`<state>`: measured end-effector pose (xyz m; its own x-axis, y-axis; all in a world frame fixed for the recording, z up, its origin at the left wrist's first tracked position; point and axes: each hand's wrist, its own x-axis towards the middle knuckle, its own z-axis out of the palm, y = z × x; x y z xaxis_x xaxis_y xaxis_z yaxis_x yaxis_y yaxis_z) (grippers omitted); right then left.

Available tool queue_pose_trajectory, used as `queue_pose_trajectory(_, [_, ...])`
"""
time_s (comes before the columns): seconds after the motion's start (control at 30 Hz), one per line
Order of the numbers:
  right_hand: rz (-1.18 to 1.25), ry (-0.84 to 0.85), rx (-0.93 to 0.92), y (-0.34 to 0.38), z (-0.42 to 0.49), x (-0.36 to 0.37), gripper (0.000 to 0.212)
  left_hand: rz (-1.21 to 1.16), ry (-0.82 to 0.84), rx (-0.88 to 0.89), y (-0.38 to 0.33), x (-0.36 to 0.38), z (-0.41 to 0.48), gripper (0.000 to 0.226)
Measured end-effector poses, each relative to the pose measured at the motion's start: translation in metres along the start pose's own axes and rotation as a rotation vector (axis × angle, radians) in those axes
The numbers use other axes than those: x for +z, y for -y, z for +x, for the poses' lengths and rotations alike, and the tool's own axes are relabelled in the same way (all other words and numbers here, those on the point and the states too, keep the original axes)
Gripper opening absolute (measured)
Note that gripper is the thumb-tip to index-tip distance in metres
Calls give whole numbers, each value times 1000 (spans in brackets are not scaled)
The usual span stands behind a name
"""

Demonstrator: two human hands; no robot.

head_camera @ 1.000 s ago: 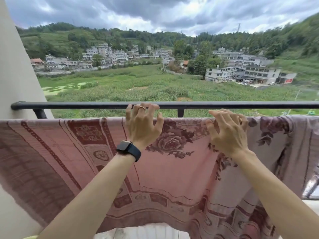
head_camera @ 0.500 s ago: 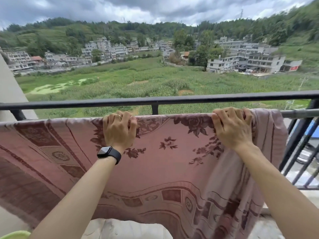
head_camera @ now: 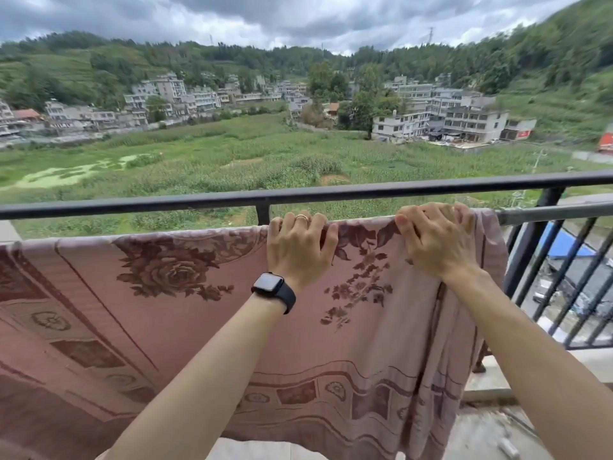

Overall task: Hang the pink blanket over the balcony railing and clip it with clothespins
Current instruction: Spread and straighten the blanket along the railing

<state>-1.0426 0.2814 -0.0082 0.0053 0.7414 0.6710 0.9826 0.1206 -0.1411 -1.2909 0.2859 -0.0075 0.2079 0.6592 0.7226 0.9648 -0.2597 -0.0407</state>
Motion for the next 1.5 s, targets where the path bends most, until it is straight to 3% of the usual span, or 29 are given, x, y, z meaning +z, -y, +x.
queue_pose_trajectory(0.17, [-67, -41, 26, 5, -10, -6, 67, 40, -14, -7, 56, -14, -25, 39])
queue_pose_trajectory(0.37, [4, -114, -40, 43, -20, -6, 43, 8, -104, -255, 94, -26, -44, 41])
queue_pose_trajectory(0.5, [-21, -36, -45, 22, -28, -13, 57, 36, -97, -348, 115, -31, -51, 45])
queue_pose_trajectory(0.63, [74, 46, -74, 73, -27, -5, 51, 63, -64, -517, 127, -41, -52, 43])
queue_pose_trajectory(0.73, [195, -66, -5, 106, -44, 8, 49, -19, -60, -387, 112, -45, -52, 39])
queue_pose_trajectory(0.83, [335, -222, 263, 144, -61, 6, 57, -37, -43, -195, 97, -49, -46, 44])
queue_pose_trajectory(0.93, [578, -66, 398, 177, -69, 9, 58, -43, -5, -123, 104, -42, -54, 41])
queue_pose_trajectory(1.03, [457, -11, 282, 205, -65, 15, 56, -4, 2, -110, 143, -34, -68, 41])
queue_pose_trajectory(1.17, [242, -9, 11, 242, -49, 19, 19, 24, 32, -126, 189, -37, -78, 44])
queue_pose_trajectory(1.33, [387, -215, 211, 248, -25, 20, 19, 12, 1, -96, 256, -45, -91, 44])
queue_pose_trajectory(1.43, [390, -279, 437, 239, -15, 16, 25, 3, -15, -117, 295, -54, -86, 44])
queue_pose_trajectory(1.5, [395, -264, 462, 253, -20, 23, 25, 15, -23, -114, 315, -57, -83, 42])
